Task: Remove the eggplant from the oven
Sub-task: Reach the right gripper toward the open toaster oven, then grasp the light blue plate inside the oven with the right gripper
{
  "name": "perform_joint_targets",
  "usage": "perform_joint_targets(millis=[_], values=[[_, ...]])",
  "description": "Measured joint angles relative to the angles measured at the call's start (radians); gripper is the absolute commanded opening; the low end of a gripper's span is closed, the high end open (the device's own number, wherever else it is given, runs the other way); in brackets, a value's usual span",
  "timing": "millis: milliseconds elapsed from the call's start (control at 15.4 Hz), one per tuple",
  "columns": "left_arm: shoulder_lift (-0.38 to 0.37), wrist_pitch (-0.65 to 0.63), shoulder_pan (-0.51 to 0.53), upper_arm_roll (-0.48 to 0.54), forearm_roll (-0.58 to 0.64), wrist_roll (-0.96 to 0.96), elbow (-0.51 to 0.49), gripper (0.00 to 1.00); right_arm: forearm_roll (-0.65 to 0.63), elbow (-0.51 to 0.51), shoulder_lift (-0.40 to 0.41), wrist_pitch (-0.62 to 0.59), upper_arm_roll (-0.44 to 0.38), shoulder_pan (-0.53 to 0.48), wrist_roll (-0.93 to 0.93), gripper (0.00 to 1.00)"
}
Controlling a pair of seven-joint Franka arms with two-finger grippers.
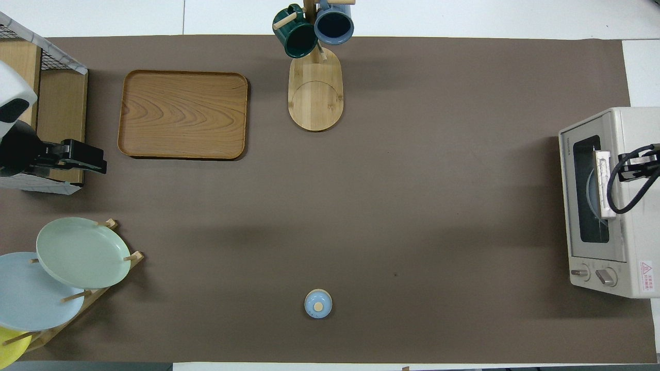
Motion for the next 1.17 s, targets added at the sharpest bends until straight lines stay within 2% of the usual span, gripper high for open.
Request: perform_joint_targets(millis=[325,715,1171], values=[[0.0,0.0,0.0,0.0,0.0,0.0,0.0,1.0,-0.039,-0.072,0.018,0.064,0.002,-0.003,0.133,0.0],[0.0,0.0,0.0,0.0,0.0,0.0,0.0,1.0,-0.111,-0.159,0.028,0.151,0.001,-0.026,0.129,0.0],[0.0,0.0,0.0,0.0,0.0,0.0,0.0,1.0,-0.115,-0.22,0.022,0.214,0.008,-0.026,0.114,0.0]])
